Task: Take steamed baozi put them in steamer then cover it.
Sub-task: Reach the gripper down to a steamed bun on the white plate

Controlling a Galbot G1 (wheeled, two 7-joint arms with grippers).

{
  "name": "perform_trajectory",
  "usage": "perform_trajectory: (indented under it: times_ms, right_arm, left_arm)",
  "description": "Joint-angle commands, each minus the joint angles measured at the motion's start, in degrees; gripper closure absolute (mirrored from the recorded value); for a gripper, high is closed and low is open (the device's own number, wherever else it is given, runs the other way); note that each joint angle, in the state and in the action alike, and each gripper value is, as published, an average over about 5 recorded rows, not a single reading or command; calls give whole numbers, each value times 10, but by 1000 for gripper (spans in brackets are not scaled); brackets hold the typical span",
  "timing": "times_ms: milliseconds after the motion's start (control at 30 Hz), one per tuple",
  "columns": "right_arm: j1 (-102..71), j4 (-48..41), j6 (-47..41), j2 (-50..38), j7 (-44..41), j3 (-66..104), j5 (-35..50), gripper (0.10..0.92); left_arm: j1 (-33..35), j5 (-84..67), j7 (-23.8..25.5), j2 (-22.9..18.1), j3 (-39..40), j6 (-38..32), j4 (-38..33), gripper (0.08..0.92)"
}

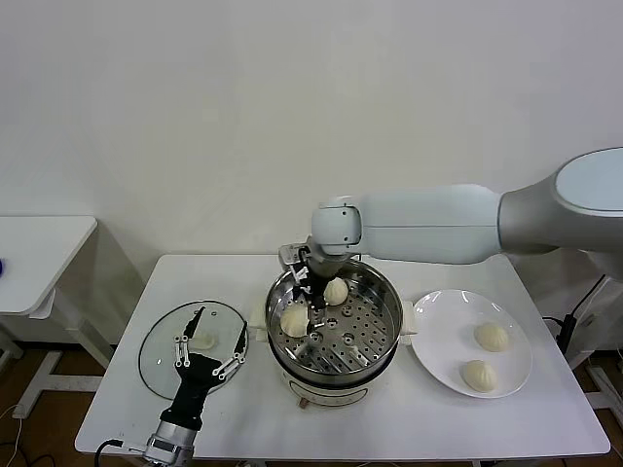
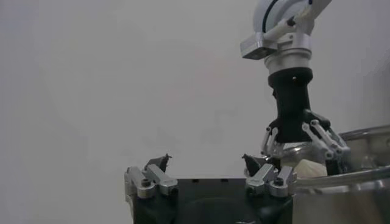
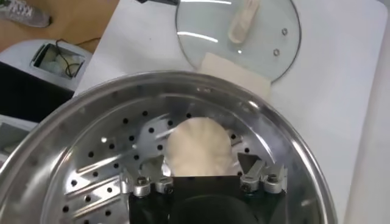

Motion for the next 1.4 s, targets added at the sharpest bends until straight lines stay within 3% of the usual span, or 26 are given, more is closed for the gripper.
perform_trajectory:
  times_ms: [33, 333, 633, 867, 1400]
  right_arm:
    - [78, 56, 2, -95, -43, -4, -23, 203]
    - [170, 75, 56, -310, -136, -65, -119, 203]
    - [57, 42, 99, -439, -145, -58, -224, 203]
    - [-64, 29, 104, -467, -139, 0, -263, 203]
    - [-255, -27, 101, -432, -117, 123, -295, 203]
  left_arm:
    - [0, 1, 0, 0, 1, 1, -2, 177]
    - [2, 2, 1, 1, 6, 1, -6, 177]
    - [2, 3, 2, 1, 7, 1, -5, 177]
    - [-1, 4, 2, -1, 8, 2, 1, 177]
    - [1, 5, 1, -3, 3, 3, 3, 177]
